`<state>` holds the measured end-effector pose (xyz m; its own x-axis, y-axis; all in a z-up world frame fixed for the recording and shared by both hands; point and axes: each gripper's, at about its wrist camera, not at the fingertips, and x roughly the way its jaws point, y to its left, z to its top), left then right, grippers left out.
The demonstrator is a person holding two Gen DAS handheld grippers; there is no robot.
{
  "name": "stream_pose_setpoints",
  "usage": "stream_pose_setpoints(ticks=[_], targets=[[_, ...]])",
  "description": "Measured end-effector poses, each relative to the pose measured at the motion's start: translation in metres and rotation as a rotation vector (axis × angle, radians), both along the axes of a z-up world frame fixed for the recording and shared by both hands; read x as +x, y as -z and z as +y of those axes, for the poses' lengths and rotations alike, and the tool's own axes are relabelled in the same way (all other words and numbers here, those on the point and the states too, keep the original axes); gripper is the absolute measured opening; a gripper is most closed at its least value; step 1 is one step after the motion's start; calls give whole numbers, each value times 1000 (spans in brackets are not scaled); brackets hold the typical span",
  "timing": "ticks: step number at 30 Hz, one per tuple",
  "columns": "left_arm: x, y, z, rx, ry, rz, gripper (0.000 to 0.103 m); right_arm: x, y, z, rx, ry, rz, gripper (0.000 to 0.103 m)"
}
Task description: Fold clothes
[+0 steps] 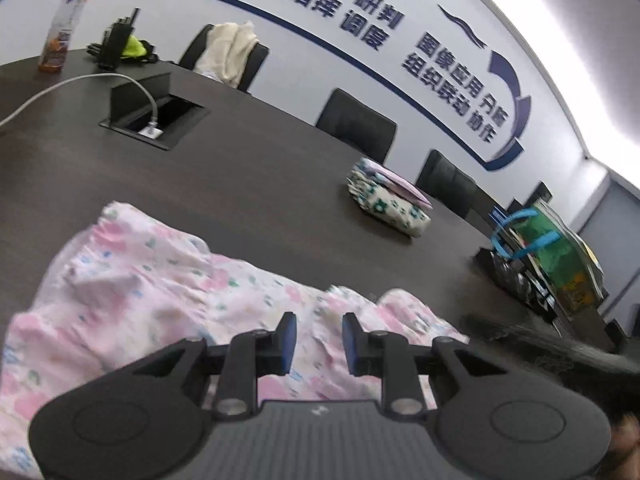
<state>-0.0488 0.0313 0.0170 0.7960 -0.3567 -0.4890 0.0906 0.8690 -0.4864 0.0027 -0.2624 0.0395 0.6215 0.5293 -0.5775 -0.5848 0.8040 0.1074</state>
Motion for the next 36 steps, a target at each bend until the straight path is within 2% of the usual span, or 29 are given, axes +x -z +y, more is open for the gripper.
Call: stream_pose_setpoints(ticks=[2,4,6,8,9,10,11,13,16,18,19,20,21,22,25,28,29,31,34,36], targets=[[-3,2,-8,31,18,7,24,1,23,22,-68,-57,57,15],[-9,4,-9,47,14,18,26,-5,23,33,-128,-87,10,15],[-23,6,-3,46,-38,27,31,-1,5,32,-110,-110,-7,16],[-48,6,9,36,-142,-2,35,8,-20,30,-77,-155,-45,22],[-60,5,14,39,-187,-22,41,16,-28,39,-91,-203,-62,25],[-72,6,19,46,-235,-35,49,23,-36,48,-105,-250,-79,32],[-82,7,24,59,-278,-30,52,31,-42,60,-123,-308,-88,39],[-89,8,29,89,-327,15,52,51,-39,101,-179,-486,-51,42],[-88,12,33,115,-369,63,50,74,-22,160,-268,-654,77,42],[-83,15,36,115,-385,90,50,75,-9,191,-355,-737,87,42],[-81,17,37,114,-392,104,48,75,-3,200,-387,-757,87,41],[-77,18,39,119,-396,111,44,75,2,208,-415,-773,90,36],[-74,19,42,127,-391,113,28,73,5,211,-431,-781,101,29],[-70,20,44,136,-376,116,11,71,8,213,-446,-786,112,9],[-44,21,52,144,-342,130,5,69,14,207,-451,-720,106,4],[-2,11,50,168,-291,111,4,89,15,186,-443,-506,110,2],[13,5,46,177,-261,103,7,100,16,173,-440,-419,123,2],[30,-4,33,152,-206,75,22,123,18,139,-428,-216,148,2],[30,-14,9,117,-90,17,39,149,12,77,-386,77,197,4],[21,-13,-7,129,-4,-4,44,140,-4,40,-316,131,192,7]])
